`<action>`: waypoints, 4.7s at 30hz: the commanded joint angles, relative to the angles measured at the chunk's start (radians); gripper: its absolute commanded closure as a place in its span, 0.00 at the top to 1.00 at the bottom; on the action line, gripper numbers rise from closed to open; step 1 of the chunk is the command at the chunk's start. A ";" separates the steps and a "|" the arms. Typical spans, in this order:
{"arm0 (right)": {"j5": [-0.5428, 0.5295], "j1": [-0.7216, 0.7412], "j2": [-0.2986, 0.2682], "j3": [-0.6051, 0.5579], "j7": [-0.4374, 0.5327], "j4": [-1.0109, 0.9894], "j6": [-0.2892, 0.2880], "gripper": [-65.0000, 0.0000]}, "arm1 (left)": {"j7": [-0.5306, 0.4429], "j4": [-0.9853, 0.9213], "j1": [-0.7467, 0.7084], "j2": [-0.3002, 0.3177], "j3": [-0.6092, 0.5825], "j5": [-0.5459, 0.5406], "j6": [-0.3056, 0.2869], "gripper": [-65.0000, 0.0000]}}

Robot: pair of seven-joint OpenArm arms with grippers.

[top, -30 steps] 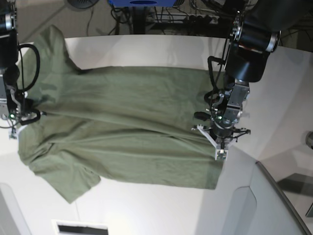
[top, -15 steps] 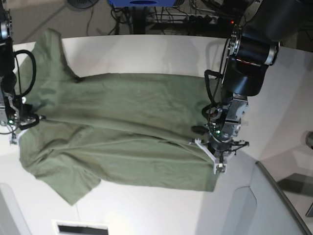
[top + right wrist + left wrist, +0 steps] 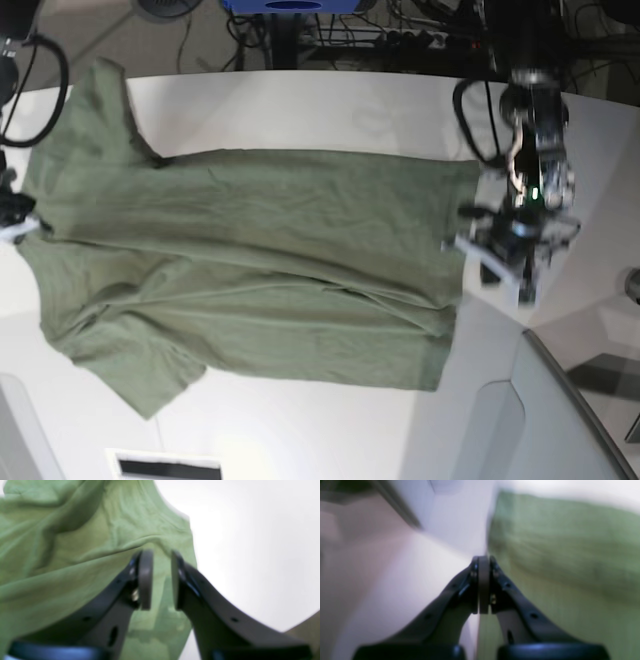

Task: Layout the t-shirt on the table in an organized manner, then fold the t-shirt properly
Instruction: 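Release the shirt and lift both grippers away, then lower both grippers onto the shirt's hem corners and pinch them, then pull the pinched hem corners with both grippers toward the robot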

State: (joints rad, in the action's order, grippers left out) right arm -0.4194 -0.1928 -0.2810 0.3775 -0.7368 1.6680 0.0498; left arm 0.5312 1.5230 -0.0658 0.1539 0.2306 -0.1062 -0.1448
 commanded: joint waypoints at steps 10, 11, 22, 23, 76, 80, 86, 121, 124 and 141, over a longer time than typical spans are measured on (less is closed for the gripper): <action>-0.009 -0.055 0.217 0.374 -0.129 0.088 -0.402 0.48 | -0.016 0.061 -0.246 -0.007 0.286 -0.105 -0.204 0.33; -0.009 -0.053 0.228 0.406 -0.149 0.087 -0.440 0.50 | -0.015 0.061 -0.265 -0.003 0.313 -0.149 -0.218 0.38; -0.229 -0.053 0.194 0.641 -0.327 -0.148 -0.526 0.55 | -0.015 0.061 -0.358 -0.007 0.364 -0.255 -0.226 0.58; -0.232 -0.053 0.184 0.641 -0.327 -0.188 -0.528 0.54 | -0.015 0.061 -0.358 -0.007 0.364 -0.255 -0.226 0.58; -0.233 0.009 0.182 0.529 -0.321 -0.446 -0.748 0.01 | -0.015 -0.017 -0.332 -0.012 0.329 -0.258 -0.227 0.57; -0.232 0.009 0.180 0.529 -0.323 -0.446 -0.748 0.00 | -0.016 -0.055 -0.319 -0.012 0.227 -0.258 -0.227 0.59; -0.232 0.008 0.179 0.529 -0.324 -0.446 -0.748 0.00 | -0.016 -0.080 -0.283 -0.050 0.183 -0.258 -0.227 0.59; -0.232 0.006 0.177 0.527 -0.327 -0.446 -0.748 0.00 | -0.087 -0.318 -0.174 -0.104 0.197 -0.257 -0.226 0.57; -0.232 0.006 0.177 0.527 -0.327 -0.446 -0.748 0.00 | -0.087 -0.319 -0.174 -0.104 0.194 -0.257 -0.226 0.57; -0.232 -0.017 0.177 0.529 -0.370 -0.246 -0.748 0.00 | -0.079 -0.171 -0.228 -0.096 0.201 -0.257 -0.221 0.00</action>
State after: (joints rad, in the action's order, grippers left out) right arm -0.6315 -0.2138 -0.0853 0.9005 -1.1191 1.4094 -0.6926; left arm 0.4572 1.3399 -0.2905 0.0502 0.4282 -0.3668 -0.3698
